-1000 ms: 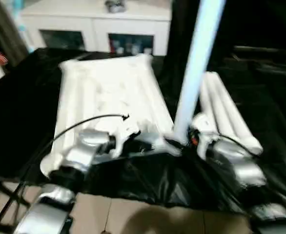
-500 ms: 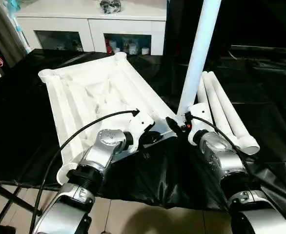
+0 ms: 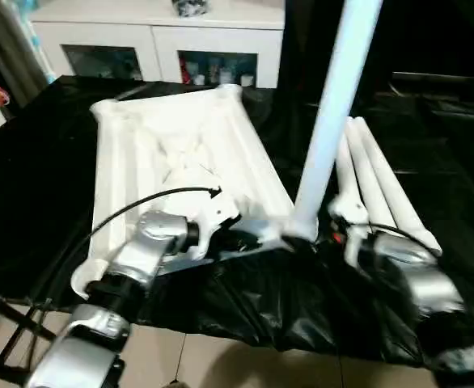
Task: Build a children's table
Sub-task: Rotate leg to tighten
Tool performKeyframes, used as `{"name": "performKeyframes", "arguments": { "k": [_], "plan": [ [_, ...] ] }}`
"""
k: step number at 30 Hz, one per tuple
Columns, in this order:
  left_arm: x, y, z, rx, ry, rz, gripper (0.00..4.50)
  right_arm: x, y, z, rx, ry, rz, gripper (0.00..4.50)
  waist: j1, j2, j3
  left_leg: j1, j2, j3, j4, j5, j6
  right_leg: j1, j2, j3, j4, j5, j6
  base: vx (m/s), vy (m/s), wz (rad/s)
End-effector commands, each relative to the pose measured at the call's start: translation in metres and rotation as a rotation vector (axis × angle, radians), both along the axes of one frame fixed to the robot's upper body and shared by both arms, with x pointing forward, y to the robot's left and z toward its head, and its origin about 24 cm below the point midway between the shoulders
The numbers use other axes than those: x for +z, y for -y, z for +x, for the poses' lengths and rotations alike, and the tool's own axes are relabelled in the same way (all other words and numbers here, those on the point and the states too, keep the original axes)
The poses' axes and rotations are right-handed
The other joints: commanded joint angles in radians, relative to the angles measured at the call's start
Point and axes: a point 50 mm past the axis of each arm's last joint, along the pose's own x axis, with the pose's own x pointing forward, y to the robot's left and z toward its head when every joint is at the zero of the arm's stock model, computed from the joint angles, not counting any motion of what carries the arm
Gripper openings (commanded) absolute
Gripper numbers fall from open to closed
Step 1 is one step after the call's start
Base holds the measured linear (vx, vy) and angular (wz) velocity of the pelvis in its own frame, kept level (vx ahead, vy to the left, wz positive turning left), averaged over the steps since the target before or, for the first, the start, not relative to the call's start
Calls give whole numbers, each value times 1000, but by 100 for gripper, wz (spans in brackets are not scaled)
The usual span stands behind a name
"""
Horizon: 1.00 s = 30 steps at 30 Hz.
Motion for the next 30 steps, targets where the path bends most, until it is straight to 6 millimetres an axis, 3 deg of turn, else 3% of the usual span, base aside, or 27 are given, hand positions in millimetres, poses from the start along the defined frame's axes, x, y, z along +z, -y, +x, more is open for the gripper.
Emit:
{"name": "performKeyframes", "arguments": {
  "k": [1, 6, 9, 14, 17, 20, 21, 24, 26, 29, 30],
  "plan": [
    [9, 16, 1, -66, 39, -25, 0, -11, -32, -18, 231, -80, 17, 354, 4, -5, -58, 5, 19, 3, -66, -167, 108, 54, -34, 20, -51, -29, -291, 0, 0, 0],
    [9, 9, 2, -84, 33, -7, 0, -11, -30, -24, 289, -110, 0, 319, 9, -5, -55, 10, 22, 2, -72, -213, 70, 49, -38, 23, -60, -131, -270, 0, 0, 0],
    [9, 6, 1, -93, 29, -3, 0, -9, -31, -26, 306, -123, 6, 285, 13, -5, -57, 8, 20, 1, -71, -191, 71, 52, -36, 23, -56, -102, -267, 0, 0, 0],
    [8, 6, 1, -77, 33, -10, 0, -11, -34, -27, 294, -139, 22, 280, 16, -6, -59, 7, 20, 2, -67, -165, 77, 52, -37, 22, -51, -59, -276, 0, 0, 0],
    [7, 12, 6, 14, 55, -30, 0, -18, -39, -19, 171, -129, 8, 275, 16, -5, -56, 9, 19, 3, -69, -182, 70, 49, -37, 23, -55, -89, -273, 0, 0, 0],
    [7, 18, 10, 92, 72, -36, 0, -26, -45, -11, 47, -114, -31, 274, 7, -7, -47, 12, 18, 0, -80, -265, 32, 44, -41, 25, -72, -253, -235, -18, -3, -1],
    [8, 26, 15, 178, 90, -44, 0, -34, -50, 1, -133, -112, -65, 274, -8, -7, -41, 12, 14, -5, -86, -305, -2, 41, -43, 24, -79, -360, -204, 0, 0, 0],
    [11, 36, 24, 305, 103, -68, 0, -38, -58, 14, -331, -135, -37, 274, -29, -7, -41, 18, 8, -13, -88, -362, -24, 36, -41, 19, -95, -485, -148, 0, 0, 0],
    [14, 44, 28, 363, 116, -77, 0, -38, -64, 21, -429, -146, -11, 274, -31, -6, -42, 23, 8, -10, -85, -372, -14, 26, -38, 23, -100, -473, -147, 0, 0, 0],
    [19, 55, 28, 387, 124, -102, 0, -34, -72, 26, -472, -117, -5, 274, -30, -6, -44, 14, 7, -12, -87, -354, -4, 33, -38, 21, -100, -453, -144, 0, 0, 0],
    [20, 60, 27, 378, 124, -115, 0, -33, -74, 27, -466, -111, 4, 308, -28, -6, -45, 15, 8, -10, -86, -344, 1, 32, -36, 21, -99, -421, -149, 0, 0, 0]
  ]
}}
